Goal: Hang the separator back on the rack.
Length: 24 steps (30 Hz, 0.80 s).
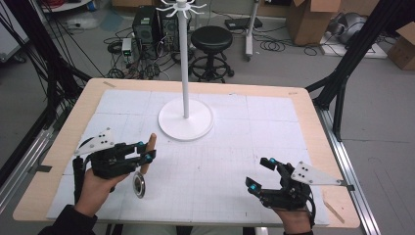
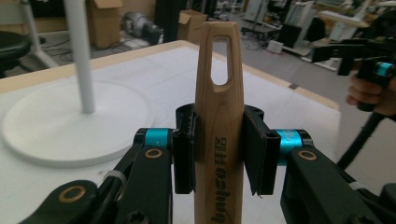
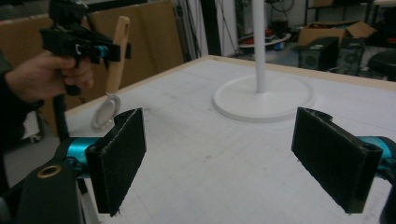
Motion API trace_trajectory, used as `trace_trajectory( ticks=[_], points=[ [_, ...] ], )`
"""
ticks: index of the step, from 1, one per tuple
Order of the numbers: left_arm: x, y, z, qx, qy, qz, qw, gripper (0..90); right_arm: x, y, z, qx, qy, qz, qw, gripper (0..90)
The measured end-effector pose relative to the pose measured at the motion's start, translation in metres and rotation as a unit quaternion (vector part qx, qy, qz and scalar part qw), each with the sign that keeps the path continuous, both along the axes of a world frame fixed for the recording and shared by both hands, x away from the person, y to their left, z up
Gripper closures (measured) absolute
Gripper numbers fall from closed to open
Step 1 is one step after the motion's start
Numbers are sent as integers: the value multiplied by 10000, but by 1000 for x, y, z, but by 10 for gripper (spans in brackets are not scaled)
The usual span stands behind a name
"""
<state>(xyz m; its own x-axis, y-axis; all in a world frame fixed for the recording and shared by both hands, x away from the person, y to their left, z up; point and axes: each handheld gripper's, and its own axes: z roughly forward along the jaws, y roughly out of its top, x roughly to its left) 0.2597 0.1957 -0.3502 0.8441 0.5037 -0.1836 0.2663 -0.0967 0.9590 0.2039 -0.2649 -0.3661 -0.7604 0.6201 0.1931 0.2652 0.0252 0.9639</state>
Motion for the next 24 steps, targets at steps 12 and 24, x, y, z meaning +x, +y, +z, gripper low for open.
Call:
trace_trajectory(
  ticks=[12,24],
  points=[
    [-23,-42,4,-111,-233,-1097,9936,674,0,38,18,368,-371,1093,9926,198],
    [-36,-65,2,-199,-279,-1696,9849,674,14,79,32,521,-249,2170,9745,348]
  ],
)
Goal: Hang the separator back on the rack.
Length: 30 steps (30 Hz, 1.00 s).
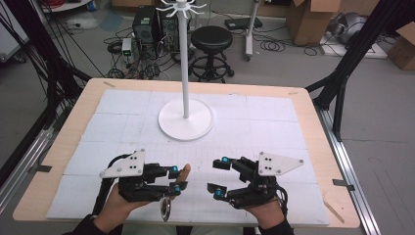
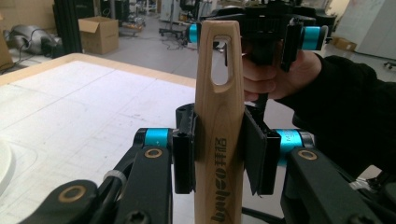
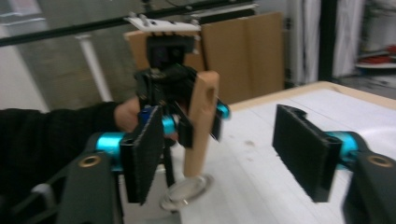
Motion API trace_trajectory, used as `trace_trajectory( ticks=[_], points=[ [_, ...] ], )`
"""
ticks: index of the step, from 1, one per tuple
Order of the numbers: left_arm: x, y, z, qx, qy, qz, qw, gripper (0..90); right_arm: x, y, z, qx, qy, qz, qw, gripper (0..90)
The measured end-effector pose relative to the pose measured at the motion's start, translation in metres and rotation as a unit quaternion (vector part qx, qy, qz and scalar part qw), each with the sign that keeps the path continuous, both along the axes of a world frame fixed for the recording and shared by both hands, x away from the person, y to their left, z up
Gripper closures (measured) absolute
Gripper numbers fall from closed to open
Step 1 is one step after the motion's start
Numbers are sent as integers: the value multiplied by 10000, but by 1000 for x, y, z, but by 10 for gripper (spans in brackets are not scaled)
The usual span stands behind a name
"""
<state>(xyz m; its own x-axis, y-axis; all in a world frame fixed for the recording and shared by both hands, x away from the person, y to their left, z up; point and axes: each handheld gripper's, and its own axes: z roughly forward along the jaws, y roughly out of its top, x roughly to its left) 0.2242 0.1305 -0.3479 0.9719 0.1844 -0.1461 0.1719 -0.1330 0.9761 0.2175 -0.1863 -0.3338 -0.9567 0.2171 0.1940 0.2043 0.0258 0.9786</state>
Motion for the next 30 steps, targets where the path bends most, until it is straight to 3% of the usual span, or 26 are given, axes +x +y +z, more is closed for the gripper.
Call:
trace_trajectory(
  ticks=[4,7,14,18,26,30],
  points=[
    [-1,-1,1,-68,-15,-98,9999,674,5,15,6,157,-54,359,9992,422],
    [-3,-2,2,-122,-33,-168,9998,674,10,27,8,109,-67,581,9982,455],
    [-5,-2,4,-209,-91,-325,9992,674,15,48,13,11,-130,894,9959,540],
    [-6,-1,5,-290,-88,-392,9988,674,17,52,14,125,-121,1075,9940,611],
    [-7,-1,6,-416,-114,-561,9975,674,18,54,12,258,-150,1318,9908,690],
    [-6,0,7,-454,-134,-600,9971,674,15,54,13,284,-310,1237,9914,699]
  ],
)
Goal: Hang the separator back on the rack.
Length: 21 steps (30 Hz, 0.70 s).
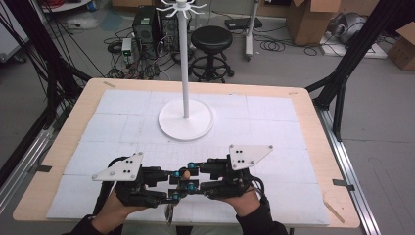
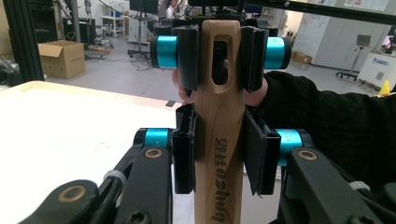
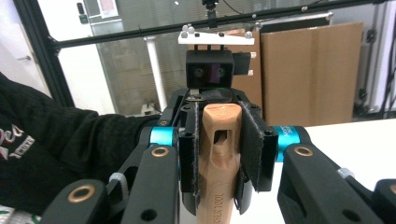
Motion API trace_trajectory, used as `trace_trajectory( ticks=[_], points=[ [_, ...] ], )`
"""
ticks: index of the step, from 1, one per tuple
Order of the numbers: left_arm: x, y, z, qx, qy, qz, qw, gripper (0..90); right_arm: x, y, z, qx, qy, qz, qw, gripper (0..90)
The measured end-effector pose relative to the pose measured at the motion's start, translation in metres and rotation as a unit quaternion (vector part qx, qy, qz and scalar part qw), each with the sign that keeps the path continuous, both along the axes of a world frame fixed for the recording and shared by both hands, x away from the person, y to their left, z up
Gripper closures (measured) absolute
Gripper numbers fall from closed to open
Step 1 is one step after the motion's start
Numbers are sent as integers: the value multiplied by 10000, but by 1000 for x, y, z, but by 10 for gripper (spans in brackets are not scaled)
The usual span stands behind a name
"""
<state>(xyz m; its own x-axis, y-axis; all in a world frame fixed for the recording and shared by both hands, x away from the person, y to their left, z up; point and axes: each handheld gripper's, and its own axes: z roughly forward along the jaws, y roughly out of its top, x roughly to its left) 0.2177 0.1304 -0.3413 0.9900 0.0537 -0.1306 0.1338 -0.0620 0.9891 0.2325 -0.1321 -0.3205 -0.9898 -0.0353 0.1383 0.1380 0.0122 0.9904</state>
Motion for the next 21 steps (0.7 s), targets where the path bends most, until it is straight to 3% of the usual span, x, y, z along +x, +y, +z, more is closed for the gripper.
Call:
trace_trajectory(
  ticks=[8,14,21],
  points=[
    [3,4,0,-133,52,66,9999,663,-4,3,4,-34,-7,-221,9997,706],
    [9,6,-7,-128,314,416,9986,428,-3,0,7,18,52,-538,9985,707],
    [11,6,-10,41,366,744,9965,363,-6,-4,17,-120,-10,-1011,9948,707]
  ],
)
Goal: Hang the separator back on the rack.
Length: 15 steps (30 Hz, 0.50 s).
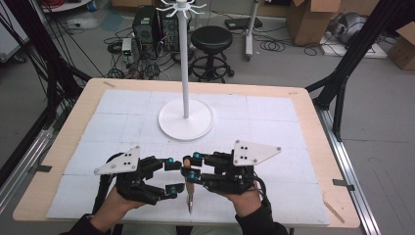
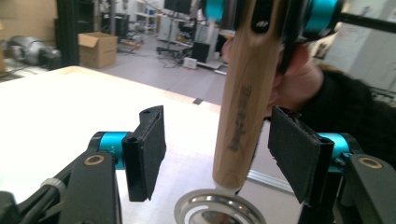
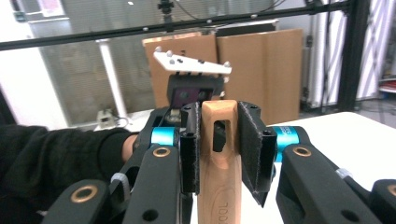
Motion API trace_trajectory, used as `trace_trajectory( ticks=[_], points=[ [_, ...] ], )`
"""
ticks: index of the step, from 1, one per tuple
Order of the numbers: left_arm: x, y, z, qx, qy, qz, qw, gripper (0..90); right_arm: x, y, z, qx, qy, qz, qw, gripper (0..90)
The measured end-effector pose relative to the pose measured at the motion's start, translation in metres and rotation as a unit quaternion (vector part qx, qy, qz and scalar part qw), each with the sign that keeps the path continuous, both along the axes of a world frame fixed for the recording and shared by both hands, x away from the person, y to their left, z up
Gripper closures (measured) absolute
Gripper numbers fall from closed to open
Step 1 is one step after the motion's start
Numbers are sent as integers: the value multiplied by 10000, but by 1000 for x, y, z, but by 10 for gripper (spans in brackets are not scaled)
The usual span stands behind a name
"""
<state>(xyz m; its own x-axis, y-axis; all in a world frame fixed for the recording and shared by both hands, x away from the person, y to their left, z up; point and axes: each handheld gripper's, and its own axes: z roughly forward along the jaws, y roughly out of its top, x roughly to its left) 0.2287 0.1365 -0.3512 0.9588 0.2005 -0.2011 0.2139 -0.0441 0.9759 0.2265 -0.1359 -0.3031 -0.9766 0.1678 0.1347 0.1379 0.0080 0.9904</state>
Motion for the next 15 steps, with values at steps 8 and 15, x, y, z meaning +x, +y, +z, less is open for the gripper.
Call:
trace_trajectory(
  ticks=[8,15],
  points=[
    [-2,1,1,73,-169,312,9993,354,-3,8,23,-72,-16,-407,9991,707],
    [-4,2,4,112,-268,556,9980,360,-3,19,34,-168,157,-844,9962,707]
  ],
)
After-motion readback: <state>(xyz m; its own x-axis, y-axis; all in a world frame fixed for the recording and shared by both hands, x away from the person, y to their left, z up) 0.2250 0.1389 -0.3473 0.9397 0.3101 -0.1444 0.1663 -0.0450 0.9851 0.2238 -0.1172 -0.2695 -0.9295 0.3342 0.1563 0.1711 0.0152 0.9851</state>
